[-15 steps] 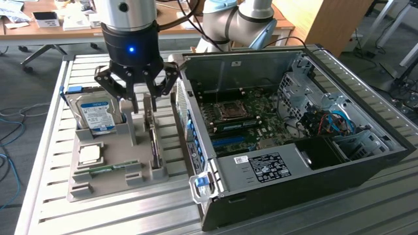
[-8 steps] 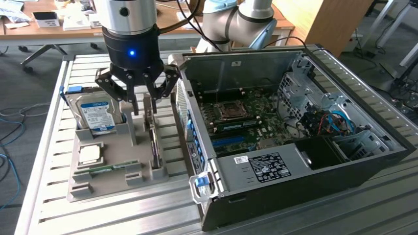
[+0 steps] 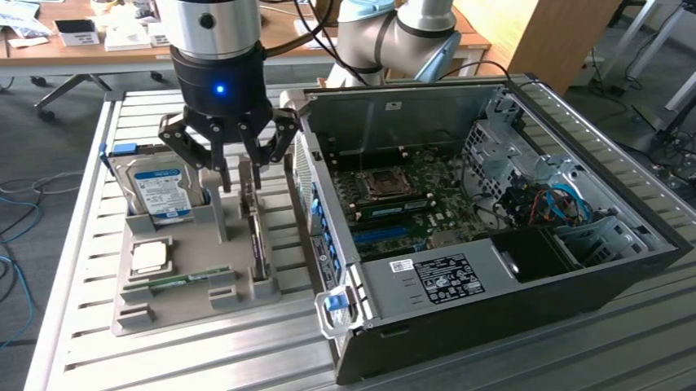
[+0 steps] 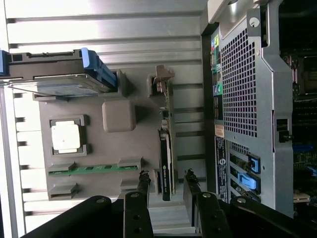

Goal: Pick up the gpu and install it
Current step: 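Pick up the gpu and move the gpu toward the slot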

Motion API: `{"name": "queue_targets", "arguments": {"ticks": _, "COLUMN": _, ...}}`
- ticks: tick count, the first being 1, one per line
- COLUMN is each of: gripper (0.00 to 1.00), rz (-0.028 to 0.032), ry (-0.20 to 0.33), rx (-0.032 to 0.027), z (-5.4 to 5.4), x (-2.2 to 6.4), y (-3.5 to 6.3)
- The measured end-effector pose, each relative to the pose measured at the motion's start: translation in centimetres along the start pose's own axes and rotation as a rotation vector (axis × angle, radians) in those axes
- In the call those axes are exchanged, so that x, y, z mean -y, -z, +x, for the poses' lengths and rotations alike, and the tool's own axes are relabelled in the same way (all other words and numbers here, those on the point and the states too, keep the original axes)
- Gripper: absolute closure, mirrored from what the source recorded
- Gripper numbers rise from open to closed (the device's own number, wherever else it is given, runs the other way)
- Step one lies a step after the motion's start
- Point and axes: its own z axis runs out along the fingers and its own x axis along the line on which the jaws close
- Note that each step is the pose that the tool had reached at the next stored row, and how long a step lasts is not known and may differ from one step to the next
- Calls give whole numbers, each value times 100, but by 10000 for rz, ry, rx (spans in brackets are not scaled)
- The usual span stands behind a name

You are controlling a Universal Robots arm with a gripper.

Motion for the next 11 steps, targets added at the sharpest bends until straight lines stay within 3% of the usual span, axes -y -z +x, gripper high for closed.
{"name": "queue_targets", "arguments": {"ticks": 11, "gripper": 58, "rz": -3, "ry": 0, "rx": 3, "z": 0, "x": 1, "y": -26}}
